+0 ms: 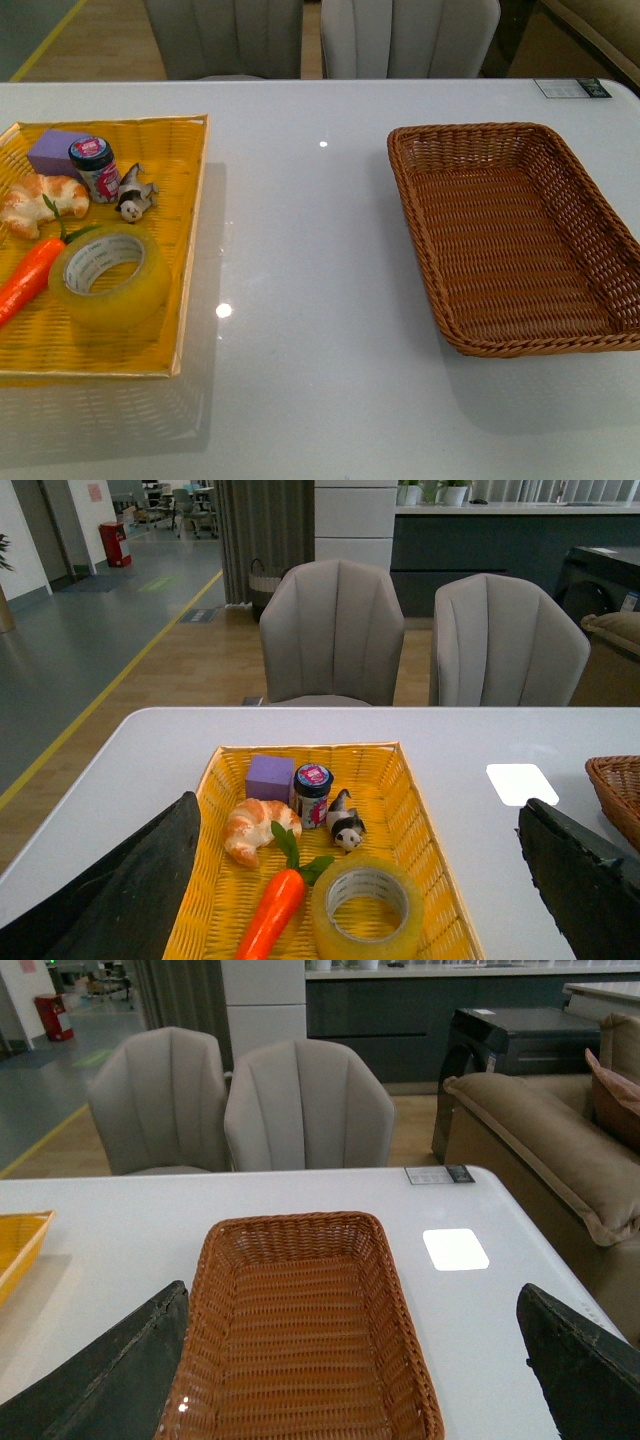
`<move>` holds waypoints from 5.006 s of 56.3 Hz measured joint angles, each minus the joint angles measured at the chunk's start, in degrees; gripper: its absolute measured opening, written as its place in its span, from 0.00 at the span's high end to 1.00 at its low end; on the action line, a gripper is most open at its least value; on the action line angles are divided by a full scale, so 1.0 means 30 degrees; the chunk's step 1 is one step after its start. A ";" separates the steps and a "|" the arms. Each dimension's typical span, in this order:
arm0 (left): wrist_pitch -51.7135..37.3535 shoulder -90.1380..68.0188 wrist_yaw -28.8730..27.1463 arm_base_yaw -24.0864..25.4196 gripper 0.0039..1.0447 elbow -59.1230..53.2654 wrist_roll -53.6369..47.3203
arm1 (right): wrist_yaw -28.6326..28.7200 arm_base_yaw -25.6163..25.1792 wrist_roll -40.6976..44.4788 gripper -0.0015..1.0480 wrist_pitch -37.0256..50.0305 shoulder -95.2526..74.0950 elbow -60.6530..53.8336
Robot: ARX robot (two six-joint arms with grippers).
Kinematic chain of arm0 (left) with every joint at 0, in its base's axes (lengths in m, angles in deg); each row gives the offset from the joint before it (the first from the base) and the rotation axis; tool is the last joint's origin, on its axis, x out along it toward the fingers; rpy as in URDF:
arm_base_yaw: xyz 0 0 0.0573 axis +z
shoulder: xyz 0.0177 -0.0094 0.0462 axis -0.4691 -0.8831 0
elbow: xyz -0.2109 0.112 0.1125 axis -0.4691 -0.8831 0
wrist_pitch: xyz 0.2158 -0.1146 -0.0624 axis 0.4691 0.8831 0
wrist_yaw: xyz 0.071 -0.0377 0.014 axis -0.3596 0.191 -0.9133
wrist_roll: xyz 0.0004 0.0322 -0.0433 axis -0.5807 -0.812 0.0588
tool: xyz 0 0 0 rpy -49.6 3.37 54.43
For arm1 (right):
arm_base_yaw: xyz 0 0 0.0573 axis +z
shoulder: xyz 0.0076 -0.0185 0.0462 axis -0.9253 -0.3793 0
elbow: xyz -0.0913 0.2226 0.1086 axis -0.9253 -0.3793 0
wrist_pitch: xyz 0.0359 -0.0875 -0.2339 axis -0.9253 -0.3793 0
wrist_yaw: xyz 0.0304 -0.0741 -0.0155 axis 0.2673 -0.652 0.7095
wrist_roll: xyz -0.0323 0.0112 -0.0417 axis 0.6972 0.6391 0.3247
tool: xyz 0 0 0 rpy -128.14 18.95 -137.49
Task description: Move tape to another basket
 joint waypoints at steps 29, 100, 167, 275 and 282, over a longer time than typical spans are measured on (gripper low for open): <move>0.0000 0.0000 0.0000 0.0000 0.08 0.0000 0.0000 | 0.0000 0.0000 0.0000 0.09 0.0000 0.0000 0.0000; -0.4626 -3.8322 0.1989 0.1239 0.08 1.4600 0.1690 | 0.0015 0.0000 0.0000 0.09 0.0000 0.0000 0.0000; -0.3213 -4.2861 0.0262 -0.0029 0.60 1.8491 0.4320 | 0.0007 0.0000 0.0000 0.09 0.0000 0.0000 0.0000; 0.2543 -3.0243 0.4670 -1.0732 0.86 1.8906 0.5632 | 0.5748 0.4022 -1.1103 0.09 0.8954 -1.6334 0.5034; 0.2718 -3.0235 0.4896 -1.0732 0.86 1.9059 0.5639 | 0.6317 0.5151 -1.1183 0.09 1.0907 -1.8731 0.4947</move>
